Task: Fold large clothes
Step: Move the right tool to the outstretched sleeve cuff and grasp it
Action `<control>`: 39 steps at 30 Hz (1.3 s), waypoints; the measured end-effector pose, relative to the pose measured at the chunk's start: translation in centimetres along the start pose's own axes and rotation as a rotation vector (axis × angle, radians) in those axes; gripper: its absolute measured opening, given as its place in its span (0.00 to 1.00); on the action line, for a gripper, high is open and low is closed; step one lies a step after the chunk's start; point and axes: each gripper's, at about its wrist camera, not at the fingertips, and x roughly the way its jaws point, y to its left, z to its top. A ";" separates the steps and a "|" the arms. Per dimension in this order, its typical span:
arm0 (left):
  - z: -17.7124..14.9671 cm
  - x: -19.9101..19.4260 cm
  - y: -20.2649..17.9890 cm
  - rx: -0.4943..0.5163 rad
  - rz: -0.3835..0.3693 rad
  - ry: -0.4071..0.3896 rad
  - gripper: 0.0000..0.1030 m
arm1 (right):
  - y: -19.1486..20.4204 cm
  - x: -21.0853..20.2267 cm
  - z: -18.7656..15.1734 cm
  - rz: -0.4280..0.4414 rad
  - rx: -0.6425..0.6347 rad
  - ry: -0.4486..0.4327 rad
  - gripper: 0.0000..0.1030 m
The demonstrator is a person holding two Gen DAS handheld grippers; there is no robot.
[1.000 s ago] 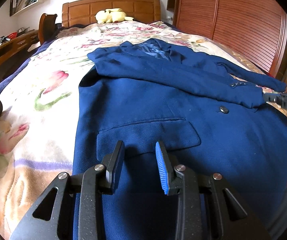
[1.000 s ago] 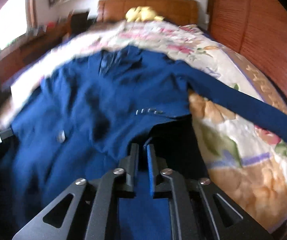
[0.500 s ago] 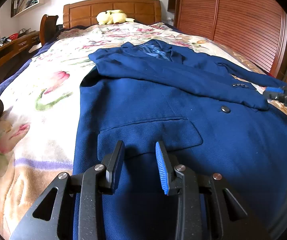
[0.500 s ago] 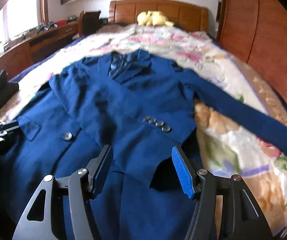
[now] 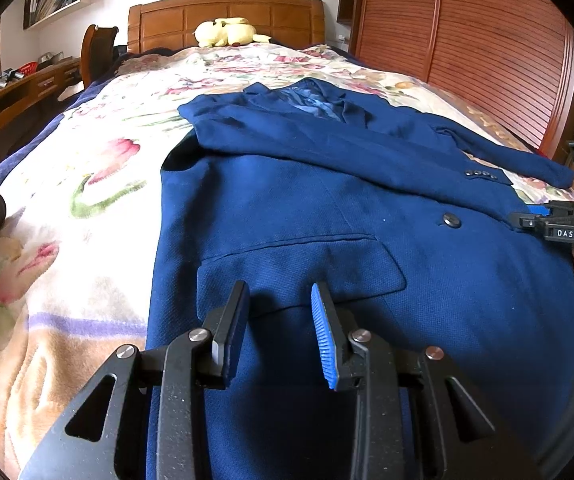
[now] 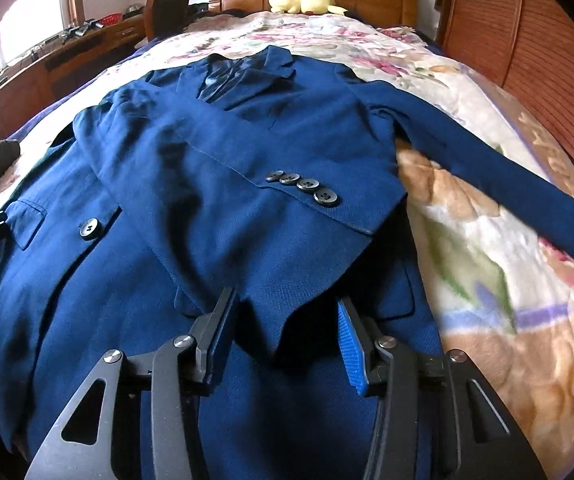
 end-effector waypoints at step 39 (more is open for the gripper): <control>5.8 -4.0 -11.9 0.152 -0.154 -0.081 0.32 | -20.6 -10.2 -3.1 -0.286 0.196 -0.087 0.53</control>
